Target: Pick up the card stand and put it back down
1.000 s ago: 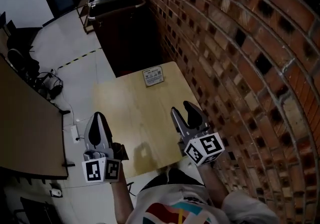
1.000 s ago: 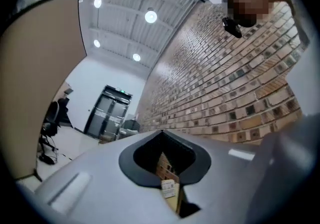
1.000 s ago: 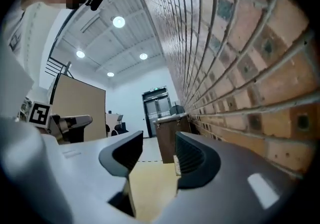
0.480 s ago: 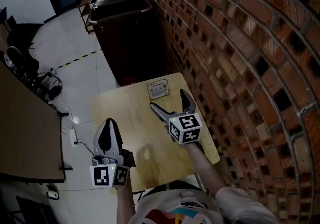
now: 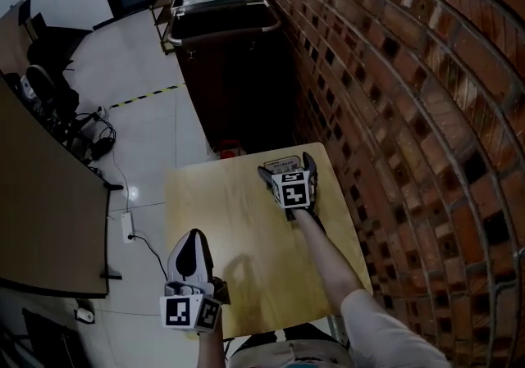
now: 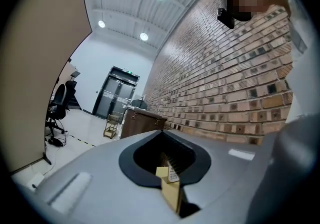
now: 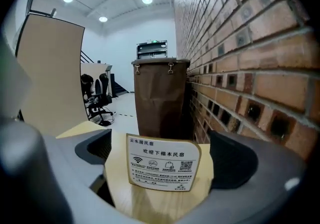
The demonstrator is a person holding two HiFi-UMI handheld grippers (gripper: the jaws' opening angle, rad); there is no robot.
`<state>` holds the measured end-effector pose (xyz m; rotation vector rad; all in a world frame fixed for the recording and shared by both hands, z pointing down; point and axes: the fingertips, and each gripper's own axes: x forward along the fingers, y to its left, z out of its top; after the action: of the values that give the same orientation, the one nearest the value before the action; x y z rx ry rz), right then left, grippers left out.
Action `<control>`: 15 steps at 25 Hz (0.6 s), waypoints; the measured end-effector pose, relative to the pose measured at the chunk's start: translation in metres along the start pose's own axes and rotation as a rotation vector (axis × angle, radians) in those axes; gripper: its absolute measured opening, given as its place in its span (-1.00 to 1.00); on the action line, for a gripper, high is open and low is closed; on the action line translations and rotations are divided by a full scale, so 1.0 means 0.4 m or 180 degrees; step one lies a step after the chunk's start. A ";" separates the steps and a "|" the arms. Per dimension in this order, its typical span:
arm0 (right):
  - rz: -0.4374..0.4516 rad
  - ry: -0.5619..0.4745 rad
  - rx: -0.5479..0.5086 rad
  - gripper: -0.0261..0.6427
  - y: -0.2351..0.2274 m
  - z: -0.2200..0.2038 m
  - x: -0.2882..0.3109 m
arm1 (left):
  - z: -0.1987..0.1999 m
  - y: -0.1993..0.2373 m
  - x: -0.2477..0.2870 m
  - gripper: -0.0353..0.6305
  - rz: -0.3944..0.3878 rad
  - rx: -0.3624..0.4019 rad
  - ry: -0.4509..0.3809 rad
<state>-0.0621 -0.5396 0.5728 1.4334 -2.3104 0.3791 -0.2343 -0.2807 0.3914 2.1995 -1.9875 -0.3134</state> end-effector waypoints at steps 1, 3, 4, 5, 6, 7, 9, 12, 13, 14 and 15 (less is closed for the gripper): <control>-0.0040 0.0023 0.0040 0.80 -0.008 -0.014 0.013 | -0.005 0.011 0.004 -0.88 0.0032 0.0003 0.0024; -0.0092 0.0065 0.0084 0.80 -0.018 -0.035 0.036 | -0.012 0.029 0.014 -0.88 0.0086 -0.0005 0.0049; -0.0098 0.0084 0.0105 0.80 -0.019 -0.042 0.047 | -0.015 0.036 0.019 -0.88 0.0102 -0.0009 0.0056; -0.0098 0.0100 0.0136 0.80 -0.019 -0.047 0.057 | -0.018 0.041 0.024 -0.88 0.0113 -0.0013 0.0064; -0.0096 0.0116 0.0169 0.80 -0.018 -0.051 0.066 | -0.022 0.044 0.029 -0.88 0.0120 -0.0020 0.0074; -0.0101 0.0131 0.0190 0.80 -0.018 -0.055 0.073 | -0.027 0.047 0.033 -0.88 0.0126 -0.0033 0.0087; -0.0124 0.0148 0.0177 0.80 -0.021 -0.061 0.083 | -0.037 0.051 0.039 -0.88 0.0136 -0.0070 0.0114; -0.0146 0.0129 0.0129 0.80 -0.027 -0.060 0.094 | -0.048 0.056 0.041 -0.88 0.0146 -0.0097 0.0134; -0.0141 0.0127 0.0116 0.80 -0.027 -0.059 0.097 | -0.051 0.059 0.042 -0.88 0.0155 -0.0106 0.0135; -0.0132 0.0127 0.0103 0.80 -0.027 -0.058 0.098 | -0.054 0.062 0.043 -0.88 0.0166 -0.0118 0.0136; -0.0124 0.0121 0.0092 0.80 -0.027 -0.057 0.099 | -0.055 0.065 0.044 -0.88 0.0175 -0.0128 0.0137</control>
<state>-0.0639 -0.5660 0.6118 1.4698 -2.2525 0.4264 -0.2518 -0.3012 0.4185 2.1053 -1.9974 -0.2937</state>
